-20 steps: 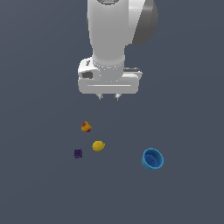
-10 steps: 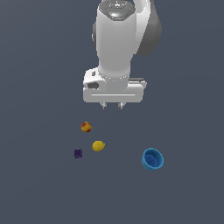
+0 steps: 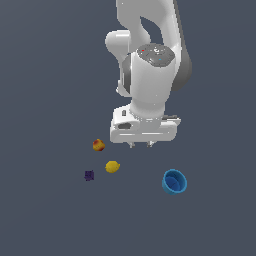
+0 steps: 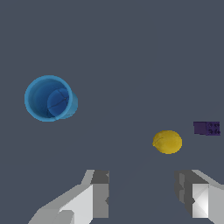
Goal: Pick up a designated object from a clutter of objects.
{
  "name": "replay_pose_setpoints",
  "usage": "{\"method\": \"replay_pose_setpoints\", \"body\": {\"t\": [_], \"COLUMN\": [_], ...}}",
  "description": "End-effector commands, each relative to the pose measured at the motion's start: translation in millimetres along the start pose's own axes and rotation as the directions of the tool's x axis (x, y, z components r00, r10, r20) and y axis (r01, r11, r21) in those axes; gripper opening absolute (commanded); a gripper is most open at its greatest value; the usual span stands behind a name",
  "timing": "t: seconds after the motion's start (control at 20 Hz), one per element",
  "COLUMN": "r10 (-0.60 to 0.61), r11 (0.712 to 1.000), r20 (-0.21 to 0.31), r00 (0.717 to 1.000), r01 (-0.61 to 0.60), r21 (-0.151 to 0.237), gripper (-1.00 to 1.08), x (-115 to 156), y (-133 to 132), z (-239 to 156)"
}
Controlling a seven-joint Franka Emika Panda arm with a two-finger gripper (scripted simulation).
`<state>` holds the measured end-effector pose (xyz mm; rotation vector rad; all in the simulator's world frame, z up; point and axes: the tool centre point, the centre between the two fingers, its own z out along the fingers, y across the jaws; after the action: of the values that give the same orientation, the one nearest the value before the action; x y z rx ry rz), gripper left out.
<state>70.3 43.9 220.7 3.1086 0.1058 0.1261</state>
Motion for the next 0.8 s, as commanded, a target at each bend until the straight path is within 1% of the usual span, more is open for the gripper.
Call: {"method": "replay_pose_setpoints", "body": {"t": [0.0, 0.35, 0.55, 0.75], "r10": [-0.013, -0.045, -0.056, -0.064], "r11": [1.000, 0.999, 0.998, 0.997], "r20": [-0.034, -0.122, -0.159, -0.186], "r00": [0.999, 0.992, 0.986, 0.981], "r01": [0.013, 0.047, 0.062, 0.072], "r21": [0.003, 0.019, 0.030, 0.039], "gripper": [0.28, 0.28, 0.28, 0.28], "x": [15, 46, 57, 63], "y": [-14, -55, -74, -88], "z": [19, 70, 93, 109]}}
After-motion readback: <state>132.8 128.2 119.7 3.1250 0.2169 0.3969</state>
